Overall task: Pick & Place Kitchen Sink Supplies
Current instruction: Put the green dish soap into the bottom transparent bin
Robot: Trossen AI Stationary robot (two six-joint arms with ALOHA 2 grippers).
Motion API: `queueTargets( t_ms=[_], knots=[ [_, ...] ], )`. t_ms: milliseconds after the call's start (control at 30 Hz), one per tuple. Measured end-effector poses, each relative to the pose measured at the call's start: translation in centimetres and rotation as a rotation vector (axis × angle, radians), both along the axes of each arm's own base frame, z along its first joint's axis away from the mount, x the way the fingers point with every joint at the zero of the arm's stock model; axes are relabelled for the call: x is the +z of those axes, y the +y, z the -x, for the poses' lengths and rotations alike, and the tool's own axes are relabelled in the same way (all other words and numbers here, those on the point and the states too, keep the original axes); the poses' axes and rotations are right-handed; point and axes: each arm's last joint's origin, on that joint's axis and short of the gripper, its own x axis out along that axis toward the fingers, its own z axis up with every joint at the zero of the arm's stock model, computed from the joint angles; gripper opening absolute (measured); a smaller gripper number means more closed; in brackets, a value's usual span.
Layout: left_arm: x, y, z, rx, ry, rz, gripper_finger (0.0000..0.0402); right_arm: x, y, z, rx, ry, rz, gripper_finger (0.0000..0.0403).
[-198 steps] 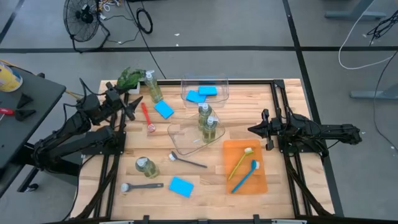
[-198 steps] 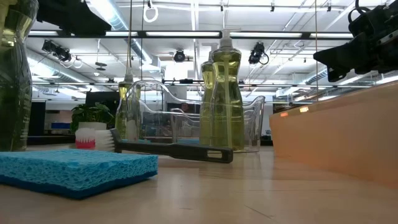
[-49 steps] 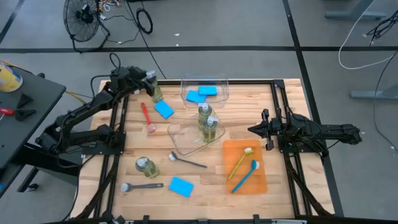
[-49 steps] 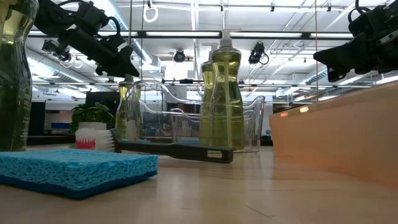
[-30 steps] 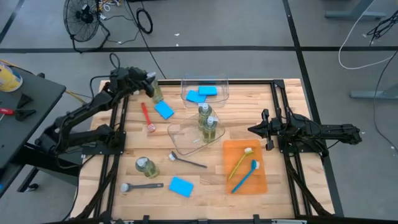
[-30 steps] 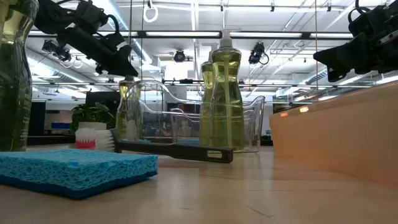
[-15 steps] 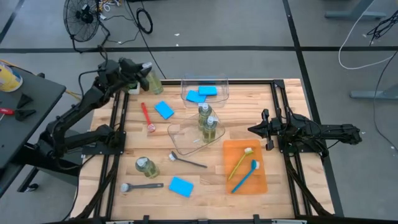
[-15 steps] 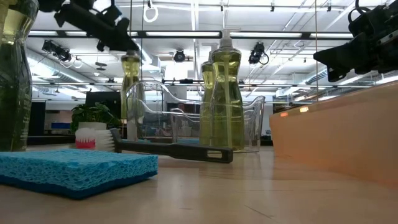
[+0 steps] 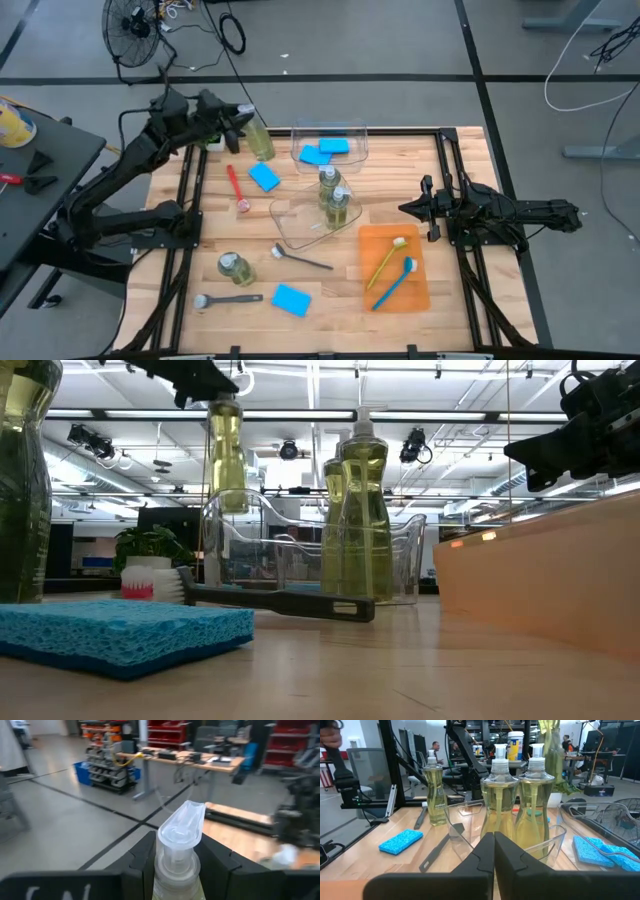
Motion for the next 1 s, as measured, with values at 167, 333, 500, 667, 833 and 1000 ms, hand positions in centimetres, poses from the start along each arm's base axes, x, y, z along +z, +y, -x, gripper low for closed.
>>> queueTargets(
  t_ms=[167,333,500,667,833,1000],
  knots=[
    [0.2,-1.7,-1.2,-0.108,-0.024,0.030,0.0117,0.0,0.0,0.0,0.000,0.001,0.000,0.0007],
    [0.2,-3.4,-2.3,-0.214,-0.023,0.031,0.0117,0.0,0.0,0.0,0.000,0.000,0.000,0.0007],
    [0.4,-5.0,-3.1,-0.306,-0.038,0.021,0.0117,0.0,0.0,0.0,0.000,0.001,0.000,0.0007],
    [0.6,-6.4,-4.3,-0.406,-0.080,0.048,0.0117,0.0,0.0,0.0,0.000,0.001,0.000,0.0007],
    [-0.1,-7.6,-6.1,-0.500,-0.056,0.066,0.0117,0.0,0.0,0.0,0.000,0.000,0.000,0.0007],
    [-1.2,-8.1,-7.8,-0.537,-0.002,0.063,0.0117,0.0,0.0,0.0,0.000,0.000,0.000,0.0007]
  ],
)
